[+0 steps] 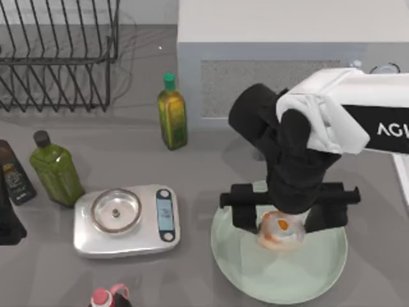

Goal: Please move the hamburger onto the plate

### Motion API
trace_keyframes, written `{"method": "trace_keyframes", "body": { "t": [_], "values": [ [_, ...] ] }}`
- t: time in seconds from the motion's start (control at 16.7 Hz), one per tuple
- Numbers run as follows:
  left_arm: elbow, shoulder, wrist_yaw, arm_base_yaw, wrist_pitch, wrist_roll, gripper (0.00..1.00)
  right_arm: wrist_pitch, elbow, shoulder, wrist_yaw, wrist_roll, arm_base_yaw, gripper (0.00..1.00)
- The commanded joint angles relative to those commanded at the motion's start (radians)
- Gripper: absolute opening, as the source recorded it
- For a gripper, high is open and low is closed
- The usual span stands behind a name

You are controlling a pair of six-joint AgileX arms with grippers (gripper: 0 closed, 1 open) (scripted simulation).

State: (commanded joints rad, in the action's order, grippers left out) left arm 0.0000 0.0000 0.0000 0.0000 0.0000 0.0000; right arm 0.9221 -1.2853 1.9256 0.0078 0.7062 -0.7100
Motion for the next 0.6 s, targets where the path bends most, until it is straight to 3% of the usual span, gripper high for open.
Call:
{"method": "trace_keyframes", "body": {
  "t": [0.24, 0.6],
  "values": [
    [0.000, 0.000, 0.000, 0.000, 0.000, 0.000, 1.00, 0.000, 0.000, 0.000, 0.000, 0.000, 0.000, 0.98],
    [0.000, 0.000, 0.000, 0.000, 0.000, 0.000, 1.00, 0.000, 0.000, 0.000, 0.000, 0.000, 0.000, 1.00]
  ]
}}
